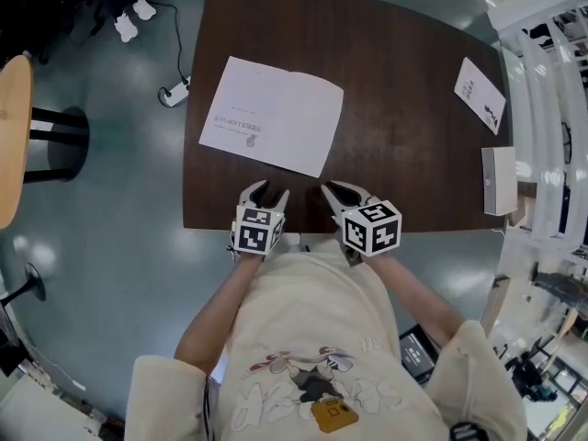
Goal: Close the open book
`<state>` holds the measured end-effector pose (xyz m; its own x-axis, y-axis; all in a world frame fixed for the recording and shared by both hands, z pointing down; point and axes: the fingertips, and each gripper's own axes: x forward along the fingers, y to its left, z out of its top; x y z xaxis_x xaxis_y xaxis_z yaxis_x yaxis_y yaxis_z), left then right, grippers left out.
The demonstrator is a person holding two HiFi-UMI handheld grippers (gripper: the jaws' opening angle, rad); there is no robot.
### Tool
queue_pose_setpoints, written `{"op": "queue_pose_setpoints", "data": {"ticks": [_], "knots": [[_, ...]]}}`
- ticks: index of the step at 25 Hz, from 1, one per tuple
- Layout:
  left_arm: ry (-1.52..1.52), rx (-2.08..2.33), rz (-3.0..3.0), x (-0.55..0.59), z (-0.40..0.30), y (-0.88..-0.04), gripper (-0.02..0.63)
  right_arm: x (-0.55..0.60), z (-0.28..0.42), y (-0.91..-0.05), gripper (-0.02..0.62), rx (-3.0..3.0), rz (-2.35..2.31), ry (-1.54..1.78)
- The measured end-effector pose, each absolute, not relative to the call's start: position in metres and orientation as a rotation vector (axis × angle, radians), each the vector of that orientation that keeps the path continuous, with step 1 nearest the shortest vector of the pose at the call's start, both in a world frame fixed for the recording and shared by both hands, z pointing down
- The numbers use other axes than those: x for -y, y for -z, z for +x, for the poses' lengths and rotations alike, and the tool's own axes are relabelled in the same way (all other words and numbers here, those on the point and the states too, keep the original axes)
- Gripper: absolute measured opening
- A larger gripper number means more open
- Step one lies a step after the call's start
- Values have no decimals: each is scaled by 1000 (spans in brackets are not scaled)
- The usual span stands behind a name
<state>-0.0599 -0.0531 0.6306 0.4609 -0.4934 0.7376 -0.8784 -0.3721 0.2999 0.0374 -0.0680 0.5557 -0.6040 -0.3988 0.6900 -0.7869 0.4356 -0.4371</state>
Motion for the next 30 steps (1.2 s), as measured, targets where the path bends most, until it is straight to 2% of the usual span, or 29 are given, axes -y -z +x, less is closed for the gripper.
{"op": "queue_pose_setpoints", "data": {"ticks": [12, 21, 30], "knots": [[-798, 1136, 1955, 74, -52, -662, 183, 86, 58, -591, 52, 2114, 1018, -1100], [-995, 1186, 1946, 89, -52, -687, 181, 93, 62, -597, 52, 2093, 992, -1131], [-923, 1246, 1896, 103, -55, -682, 181, 93, 64, -600, 52, 2091, 957, -1141]]}}
